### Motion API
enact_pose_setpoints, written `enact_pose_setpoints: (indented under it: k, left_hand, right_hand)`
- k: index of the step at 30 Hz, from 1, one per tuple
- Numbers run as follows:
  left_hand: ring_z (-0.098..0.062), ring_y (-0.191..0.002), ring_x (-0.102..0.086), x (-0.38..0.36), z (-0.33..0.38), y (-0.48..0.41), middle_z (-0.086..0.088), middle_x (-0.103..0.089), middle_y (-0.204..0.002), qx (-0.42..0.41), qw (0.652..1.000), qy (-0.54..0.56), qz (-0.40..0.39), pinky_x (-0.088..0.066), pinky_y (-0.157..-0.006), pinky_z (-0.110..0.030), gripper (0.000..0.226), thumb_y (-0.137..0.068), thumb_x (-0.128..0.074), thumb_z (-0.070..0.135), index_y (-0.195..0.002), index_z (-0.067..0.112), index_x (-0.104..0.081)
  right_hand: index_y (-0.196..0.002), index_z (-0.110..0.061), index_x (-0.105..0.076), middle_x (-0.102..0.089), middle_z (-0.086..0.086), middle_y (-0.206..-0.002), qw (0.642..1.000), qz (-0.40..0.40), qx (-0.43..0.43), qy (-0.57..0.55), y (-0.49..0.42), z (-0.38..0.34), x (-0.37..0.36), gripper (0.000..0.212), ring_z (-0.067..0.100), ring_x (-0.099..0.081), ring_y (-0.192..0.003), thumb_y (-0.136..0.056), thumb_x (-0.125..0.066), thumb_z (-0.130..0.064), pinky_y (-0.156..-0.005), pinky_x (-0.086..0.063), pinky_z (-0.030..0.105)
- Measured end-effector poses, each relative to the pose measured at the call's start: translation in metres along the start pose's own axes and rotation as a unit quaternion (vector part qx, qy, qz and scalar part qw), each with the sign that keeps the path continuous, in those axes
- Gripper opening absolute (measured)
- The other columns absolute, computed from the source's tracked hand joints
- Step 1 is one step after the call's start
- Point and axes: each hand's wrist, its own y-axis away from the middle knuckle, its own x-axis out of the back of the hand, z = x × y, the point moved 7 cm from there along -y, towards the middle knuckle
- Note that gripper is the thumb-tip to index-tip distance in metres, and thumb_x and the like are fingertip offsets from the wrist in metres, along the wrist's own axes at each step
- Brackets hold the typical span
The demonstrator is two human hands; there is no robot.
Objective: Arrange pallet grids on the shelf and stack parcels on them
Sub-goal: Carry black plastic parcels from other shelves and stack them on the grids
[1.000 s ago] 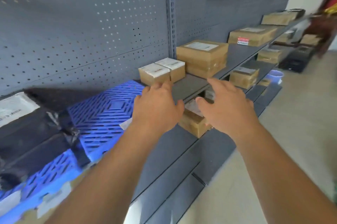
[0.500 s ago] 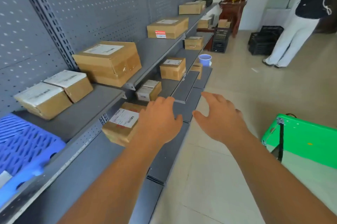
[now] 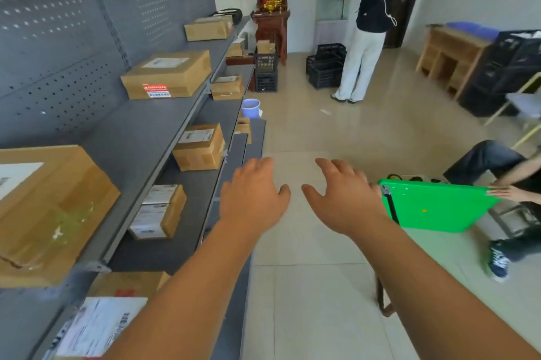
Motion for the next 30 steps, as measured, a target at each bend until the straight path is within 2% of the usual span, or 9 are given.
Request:
enact_pose_setpoints:
  k: [8,14,21,26,30]
  left_hand:
    - [-0.029,-0.125,-0.047,-0.047,0.027,-0.124,0.000,-0.049,-0.140,-0.061,0.998,-0.011,-0.033,-0.043,-0.093,-0.044,0.053,-0.096,-0.051,0.050,-0.141,0.025,-0.043]
    - [-0.029,-0.123,-0.048,-0.080,0.055,-0.223,0.000,-0.049,-0.137,-0.077,0.996,-0.023,-0.025,-0.042,-0.092,-0.043,0.052,-0.095,-0.052,0.049,-0.140,0.024,-0.044]
    - [-0.027,-0.120,-0.049,-0.096,0.086,-0.364,0.001,-0.050,-0.131,-0.037,0.999,-0.027,-0.003,-0.045,-0.090,-0.045,0.045,-0.095,-0.051,0.050,-0.132,0.025,-0.048]
    - [-0.027,-0.131,-0.044,-0.107,0.083,-0.445,0.002,-0.046,-0.143,-0.002,1.000,-0.015,0.013,-0.042,-0.097,-0.044,0.056,-0.095,-0.053,0.051,-0.145,0.027,-0.042]
    - [-0.027,-0.133,-0.043,-0.117,0.067,-0.517,0.001,-0.044,-0.146,0.018,1.000,-0.013,0.023,-0.041,-0.099,-0.043,0.058,-0.095,-0.053,0.050,-0.147,0.026,-0.040]
  right_hand:
    - [-0.154,-0.036,-0.024,-0.029,-0.003,-0.161,0.997,0.020,-0.072,-0.006,-0.103,0.042,0.001,0.067,0.030,-0.029,-0.145,-0.095,-0.038,-0.064,-0.114,-0.025,0.062]
    - [-0.153,-0.035,-0.025,-0.029,-0.002,-0.160,0.997,0.029,-0.075,-0.014,-0.200,0.079,-0.002,0.066,0.030,-0.030,-0.143,-0.095,-0.038,-0.063,-0.114,-0.026,0.060]
    - [-0.153,-0.036,-0.026,-0.029,-0.003,-0.160,0.998,0.032,-0.039,-0.027,-0.353,0.115,0.027,0.066,0.028,-0.029,-0.145,-0.095,-0.039,-0.064,-0.113,-0.027,0.058]
    - [-0.153,-0.036,-0.026,-0.028,-0.003,-0.161,0.999,0.018,-0.007,-0.029,-0.450,0.116,0.027,0.066,0.028,-0.027,-0.146,-0.095,-0.039,-0.064,-0.115,-0.024,0.060]
    - [-0.153,-0.036,-0.025,-0.027,-0.004,-0.161,1.000,0.001,0.008,-0.029,-0.526,0.109,0.012,0.066,0.027,-0.026,-0.146,-0.095,-0.038,-0.064,-0.115,-0.023,0.060]
